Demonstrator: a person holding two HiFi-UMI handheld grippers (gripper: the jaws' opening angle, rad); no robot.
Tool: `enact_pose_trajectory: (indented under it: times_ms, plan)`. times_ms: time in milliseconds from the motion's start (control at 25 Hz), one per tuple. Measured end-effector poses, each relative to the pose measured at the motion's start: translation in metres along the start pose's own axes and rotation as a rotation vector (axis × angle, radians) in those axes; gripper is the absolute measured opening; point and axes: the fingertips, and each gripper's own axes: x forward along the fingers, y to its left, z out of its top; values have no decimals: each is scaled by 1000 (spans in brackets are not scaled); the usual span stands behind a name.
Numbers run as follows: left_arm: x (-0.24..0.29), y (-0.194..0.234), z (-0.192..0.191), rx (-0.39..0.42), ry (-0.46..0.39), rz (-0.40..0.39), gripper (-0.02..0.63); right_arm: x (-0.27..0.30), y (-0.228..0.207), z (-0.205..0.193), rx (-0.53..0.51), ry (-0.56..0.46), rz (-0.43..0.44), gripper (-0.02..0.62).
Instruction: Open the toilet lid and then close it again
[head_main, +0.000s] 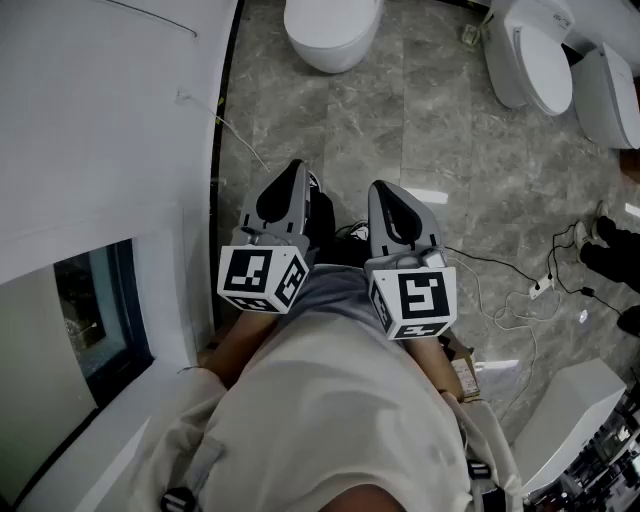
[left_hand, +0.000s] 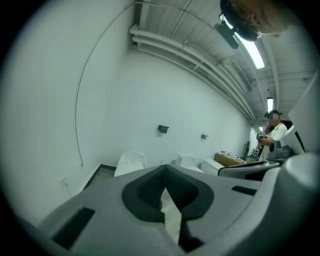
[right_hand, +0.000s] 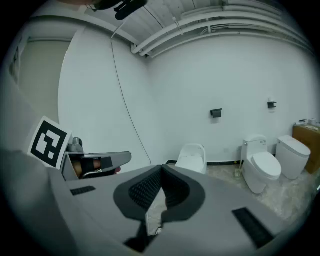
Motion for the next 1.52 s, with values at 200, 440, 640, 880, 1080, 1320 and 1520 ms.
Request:
enact_pose_trajectory:
  times_ms: [200, 440, 640, 880, 1080, 1320, 1520]
  plan:
    - [16, 19, 3, 6, 7, 0, 6, 19, -6, 6, -8, 6, 6, 9]
    - [31, 44, 10, -21, 12, -4, 6, 47, -5, 11, -11, 40, 12, 9]
    - [46, 75, 19, -34, 19, -7, 6, 77, -2, 24, 25, 35, 4, 9]
    - [74, 119, 38, -22, 21, -20, 6, 128, 6, 42, 20, 38, -13, 11]
    - [97, 162, 52, -5, 11, -40, 6, 174, 15, 55, 20, 29, -43, 11]
    - [117, 205, 80, 18, -18, -73, 5, 217, 27, 81, 0, 11, -83, 11]
    - [133, 229, 96, 12, -26, -116, 5, 246, 31, 101, -22, 0, -111, 11]
